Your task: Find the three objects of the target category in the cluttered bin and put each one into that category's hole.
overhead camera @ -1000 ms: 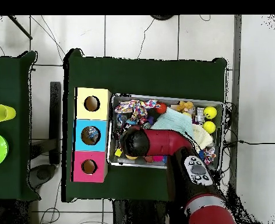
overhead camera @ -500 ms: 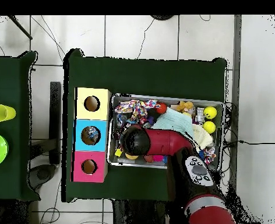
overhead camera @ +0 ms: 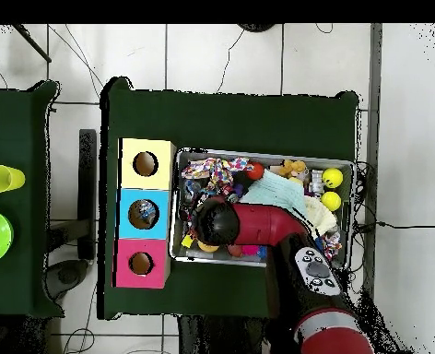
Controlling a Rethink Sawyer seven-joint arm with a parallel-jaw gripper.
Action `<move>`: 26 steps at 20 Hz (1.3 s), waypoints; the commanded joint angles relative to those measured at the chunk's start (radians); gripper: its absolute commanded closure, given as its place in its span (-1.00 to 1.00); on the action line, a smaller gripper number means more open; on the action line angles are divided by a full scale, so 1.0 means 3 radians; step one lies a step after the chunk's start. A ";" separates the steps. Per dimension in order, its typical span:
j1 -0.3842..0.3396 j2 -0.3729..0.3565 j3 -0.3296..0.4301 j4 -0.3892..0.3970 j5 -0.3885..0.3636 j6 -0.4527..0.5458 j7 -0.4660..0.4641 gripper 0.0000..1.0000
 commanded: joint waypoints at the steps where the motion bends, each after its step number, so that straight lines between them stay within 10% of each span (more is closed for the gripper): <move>1: -0.0137 -0.0162 0.0204 -0.0112 0.0190 0.0212 0.0207 -1.00; 10: 0.0061 -0.0075 0.0163 -0.0367 0.0301 0.0465 0.0224 -1.00; 17: -0.0438 0.0215 0.0950 -0.0091 0.0321 0.0049 -0.0146 -1.00; 26: -0.0564 0.0276 0.1142 -0.0057 0.0167 0.0019 -0.0111 -1.00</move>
